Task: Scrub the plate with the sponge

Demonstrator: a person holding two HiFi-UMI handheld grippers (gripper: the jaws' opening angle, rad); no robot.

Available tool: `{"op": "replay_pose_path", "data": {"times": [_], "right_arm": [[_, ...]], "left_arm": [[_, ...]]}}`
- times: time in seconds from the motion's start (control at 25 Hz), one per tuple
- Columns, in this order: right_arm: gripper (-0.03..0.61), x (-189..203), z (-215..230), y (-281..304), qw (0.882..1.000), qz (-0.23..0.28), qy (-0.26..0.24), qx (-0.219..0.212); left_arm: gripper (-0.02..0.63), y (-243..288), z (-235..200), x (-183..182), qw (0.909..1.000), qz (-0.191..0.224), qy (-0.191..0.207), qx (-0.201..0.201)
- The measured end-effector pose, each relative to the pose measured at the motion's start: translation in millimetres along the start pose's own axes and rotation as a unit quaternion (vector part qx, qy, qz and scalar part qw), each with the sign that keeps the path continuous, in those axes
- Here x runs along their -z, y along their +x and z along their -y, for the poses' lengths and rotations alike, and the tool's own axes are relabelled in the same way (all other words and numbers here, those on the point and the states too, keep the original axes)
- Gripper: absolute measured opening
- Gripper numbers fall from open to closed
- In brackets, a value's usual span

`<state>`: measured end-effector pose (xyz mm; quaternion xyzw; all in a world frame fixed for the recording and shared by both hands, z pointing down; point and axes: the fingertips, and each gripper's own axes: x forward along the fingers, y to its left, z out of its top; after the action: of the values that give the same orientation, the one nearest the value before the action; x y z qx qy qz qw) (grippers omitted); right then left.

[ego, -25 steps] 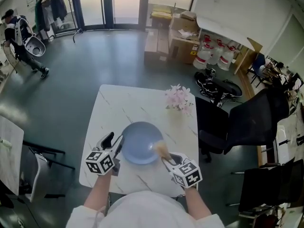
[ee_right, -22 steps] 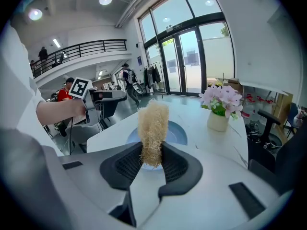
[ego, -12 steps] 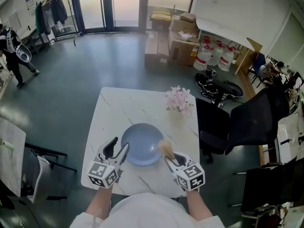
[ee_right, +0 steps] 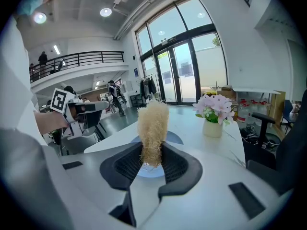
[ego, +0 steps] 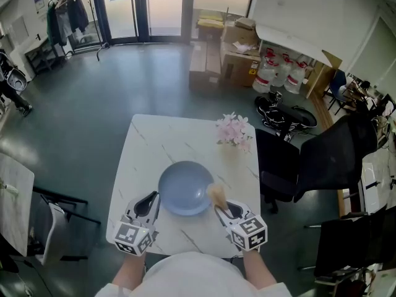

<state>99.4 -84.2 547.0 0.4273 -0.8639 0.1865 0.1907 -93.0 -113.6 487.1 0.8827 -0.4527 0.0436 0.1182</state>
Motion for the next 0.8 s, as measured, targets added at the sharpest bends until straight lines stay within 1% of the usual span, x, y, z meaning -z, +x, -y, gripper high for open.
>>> {"op": "replay_pose_path", "data": {"times": [0.4,0.52,0.68,0.8], "right_arm": [[0.118,4,-6,3,1.000,-0.004,0.002,-0.007],[0.118,4,-9,3,1.000,-0.006,-0.006,-0.009],[0.117,3,-8,3,0.999,-0.013,-0.030,-0.001],[0.117,3,-7,3,0.999,-0.013,-0.029,-0.003]], "left_arm": [[0.043,-5,15,10,0.9998,-0.011,0.012,0.009],[0.041,-6,14,9,0.9998,-0.010,0.016,0.009],[0.041,-5,13,7,0.9998,-0.009,0.017,0.008],[0.041,-4,12,9,0.9999,-0.008,0.012,0.004]]}}
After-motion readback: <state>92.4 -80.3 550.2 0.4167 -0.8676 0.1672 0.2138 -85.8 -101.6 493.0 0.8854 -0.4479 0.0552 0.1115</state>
